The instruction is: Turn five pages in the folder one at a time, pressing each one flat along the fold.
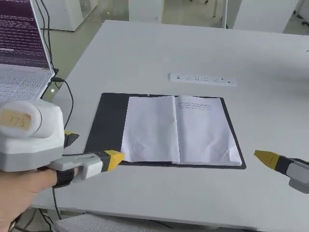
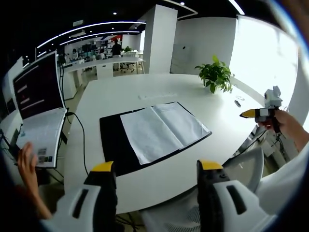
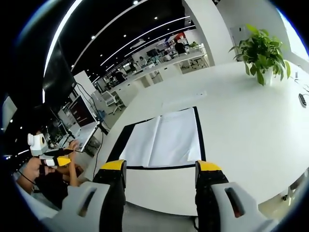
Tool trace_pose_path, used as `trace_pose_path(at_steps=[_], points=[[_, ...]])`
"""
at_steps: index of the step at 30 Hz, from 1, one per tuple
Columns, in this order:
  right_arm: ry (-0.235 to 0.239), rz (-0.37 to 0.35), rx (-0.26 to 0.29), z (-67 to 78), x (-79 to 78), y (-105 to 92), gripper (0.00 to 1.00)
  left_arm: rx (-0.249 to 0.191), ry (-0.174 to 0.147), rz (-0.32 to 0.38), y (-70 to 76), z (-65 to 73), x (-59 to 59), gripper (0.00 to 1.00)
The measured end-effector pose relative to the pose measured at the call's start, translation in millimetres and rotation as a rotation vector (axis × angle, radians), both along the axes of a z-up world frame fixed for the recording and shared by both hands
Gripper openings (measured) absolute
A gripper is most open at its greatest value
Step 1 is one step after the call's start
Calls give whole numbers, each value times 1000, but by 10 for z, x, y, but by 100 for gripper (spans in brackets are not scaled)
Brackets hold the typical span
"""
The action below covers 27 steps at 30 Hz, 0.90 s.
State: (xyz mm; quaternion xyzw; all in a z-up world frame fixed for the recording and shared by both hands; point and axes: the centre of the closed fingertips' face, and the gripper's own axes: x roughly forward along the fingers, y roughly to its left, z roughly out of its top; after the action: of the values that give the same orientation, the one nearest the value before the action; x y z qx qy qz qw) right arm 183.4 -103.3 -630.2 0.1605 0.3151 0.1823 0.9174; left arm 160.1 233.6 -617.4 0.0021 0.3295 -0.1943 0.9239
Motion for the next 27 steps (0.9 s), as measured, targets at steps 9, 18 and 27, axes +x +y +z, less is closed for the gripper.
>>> trace_pose_path(at_steps=[9, 18, 27], points=[[14, 1, 2, -64, 32, -21, 57, 0, 24, 28, 62, -82, -49, 68], [29, -23, 9, -149, 76, -104, 56, 12, 22, 19, -6, -110, 58, 68], [28, -50, 25, -214, 197, -176, 56, 19, 6, -2, -166, -230, 312, 68]])
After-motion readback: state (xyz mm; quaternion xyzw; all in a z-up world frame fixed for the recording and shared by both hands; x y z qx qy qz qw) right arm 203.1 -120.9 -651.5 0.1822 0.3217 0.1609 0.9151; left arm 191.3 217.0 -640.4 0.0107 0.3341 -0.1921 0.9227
